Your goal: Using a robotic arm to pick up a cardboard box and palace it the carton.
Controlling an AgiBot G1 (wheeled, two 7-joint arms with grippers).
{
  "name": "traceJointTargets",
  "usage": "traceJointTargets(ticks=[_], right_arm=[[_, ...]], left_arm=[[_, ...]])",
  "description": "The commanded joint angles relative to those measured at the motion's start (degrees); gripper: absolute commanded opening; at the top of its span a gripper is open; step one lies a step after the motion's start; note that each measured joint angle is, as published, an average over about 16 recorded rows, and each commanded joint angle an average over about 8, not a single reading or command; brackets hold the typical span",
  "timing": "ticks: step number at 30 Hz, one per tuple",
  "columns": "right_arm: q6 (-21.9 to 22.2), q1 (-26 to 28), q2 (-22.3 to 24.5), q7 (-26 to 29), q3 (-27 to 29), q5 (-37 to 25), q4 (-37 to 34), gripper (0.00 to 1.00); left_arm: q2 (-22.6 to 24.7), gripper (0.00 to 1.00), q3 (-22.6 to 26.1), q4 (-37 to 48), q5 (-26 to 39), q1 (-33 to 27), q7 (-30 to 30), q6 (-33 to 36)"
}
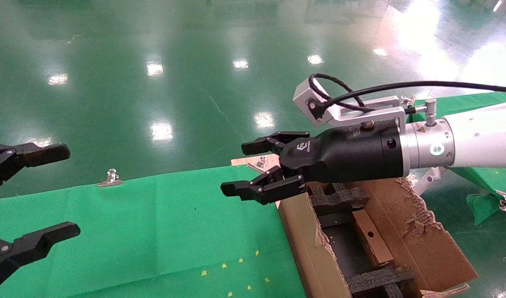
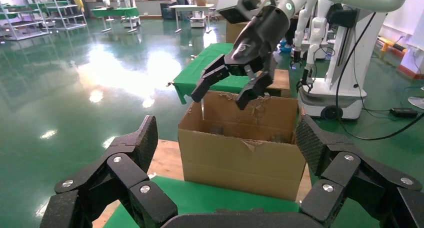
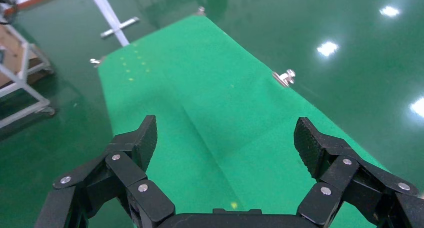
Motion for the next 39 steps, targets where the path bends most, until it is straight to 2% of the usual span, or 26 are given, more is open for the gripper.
traceJointTargets(ticks=[1,28,33,39], right_arm=[[-0.94,-1.84,-0.28,-1.30,2.51,0.30,0.34,1.00],[-13.41,-26.37,-4.03,-18.67,36.01,4.24,4.90,1.00],[-15.03,-29.55,-4.52,-20.80,40.38,4.77,5.46,1.00],[-15.59,-30.58,-4.71,-21.27,41.76,5.00,5.64,1.00]], left_arm=[[0.00,1.00,0.00,0.00,0.00,0.00,0.00,0.00],[0.00,1.00,0.00,0.00,0.00,0.00,0.00,0.00],[-0.01,1.00,0.00,0.01,0.00,0.01,0.00,-0.01],[-0.01,1.00,0.00,0.02,0.00,0.02,0.00,-0.01]])
